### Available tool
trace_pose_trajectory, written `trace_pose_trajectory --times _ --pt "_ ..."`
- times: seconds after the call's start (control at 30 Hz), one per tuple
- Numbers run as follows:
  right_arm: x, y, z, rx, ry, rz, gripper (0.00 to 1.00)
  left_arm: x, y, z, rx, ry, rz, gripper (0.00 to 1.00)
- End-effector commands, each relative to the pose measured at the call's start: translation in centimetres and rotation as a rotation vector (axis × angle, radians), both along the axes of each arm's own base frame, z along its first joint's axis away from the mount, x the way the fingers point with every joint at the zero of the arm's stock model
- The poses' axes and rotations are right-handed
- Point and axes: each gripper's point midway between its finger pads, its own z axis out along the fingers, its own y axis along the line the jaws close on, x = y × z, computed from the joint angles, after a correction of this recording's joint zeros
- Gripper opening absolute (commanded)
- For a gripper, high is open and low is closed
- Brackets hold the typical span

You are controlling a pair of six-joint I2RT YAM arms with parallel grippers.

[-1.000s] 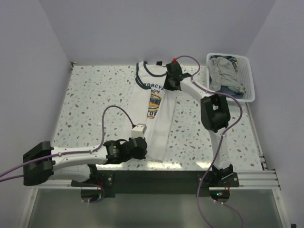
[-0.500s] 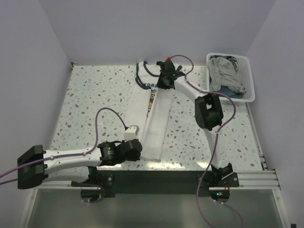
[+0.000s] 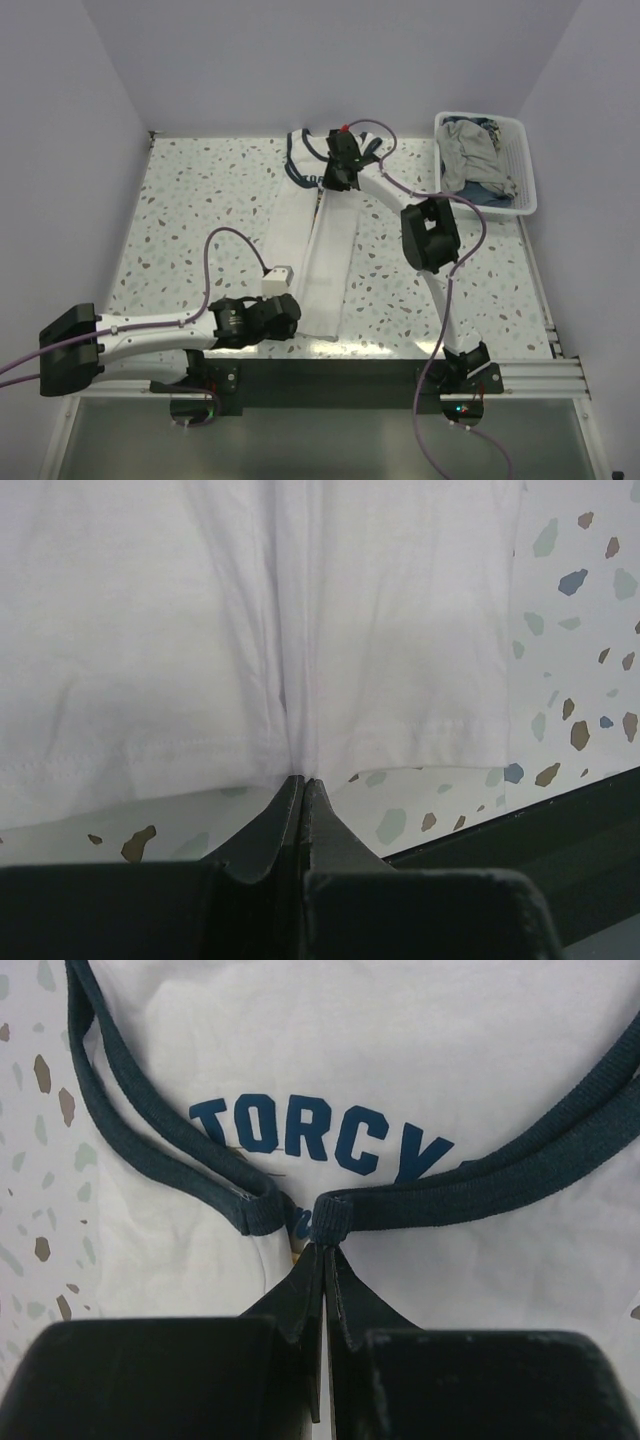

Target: Fold and stack the tank tops

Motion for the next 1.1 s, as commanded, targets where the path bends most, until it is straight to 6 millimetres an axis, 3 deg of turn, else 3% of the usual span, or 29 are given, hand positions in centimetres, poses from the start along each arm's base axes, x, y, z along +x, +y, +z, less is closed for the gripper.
trace_pose_trajectory --times 0.0,0.4,0.5,0.57,0.63,0.7,0.8,0.93,1.0,1.03,1.07 --pt "0.7 1.2 1.6 0.018 -0.038 0.022 0.0 -0.2 1.0 -0.8 0.03 0.016 0.015 0.0" --pt "0.2 2.1 1.0 0.0 -0.035 0.038 0.01 -0.6 1.3 -1.7 0.052 0.031 0.003 0.0" --pt "0.1 2.1 1.2 0.0 -0.037 0.043 0.09 -0.4 1.1 -1.3 0.047 0.021 0.001 0.02" --pt "-0.1 2.2 1.3 0.007 -0.037 0.048 0.22 -0.2 1.0 -1.0 0.049 0.016 -0.001 0.12" --pt "-0.2 2.4 2.2 0.022 -0.049 0.062 0.35 0.1 0.4 0.1 0.028 -0.009 -0.014 0.29" --pt "-0.3 2.6 3.2 0.03 -0.064 0.072 0.42 0.7 -0.4 2.0 -0.016 -0.044 -0.014 0.47" --pt "-0.3 2.5 5.1 0.031 -0.086 0.089 0.52 1.6 -1.4 4.9 -0.063 -0.102 -0.027 0.62" --pt "-1.5 1.8 6.8 0.01 -0.077 0.11 0.58 2.6 -2.3 8.4 -0.103 -0.172 -0.043 0.66" --pt "-2.4 1.0 9.4 0.014 -0.11 0.101 0.58 4.1 -2.1 10.6 -0.1 -0.24 0.007 0.69" --pt "-3.2 0.2 8.1 -0.003 -0.092 0.094 0.59 4.9 -1.5 11.0 -0.068 -0.266 0.023 0.7" --pt "-3.7 -0.2 8.3 -0.012 -0.097 0.084 0.59 6.0 -1.1 11.1 -0.042 -0.281 0.048 0.7"
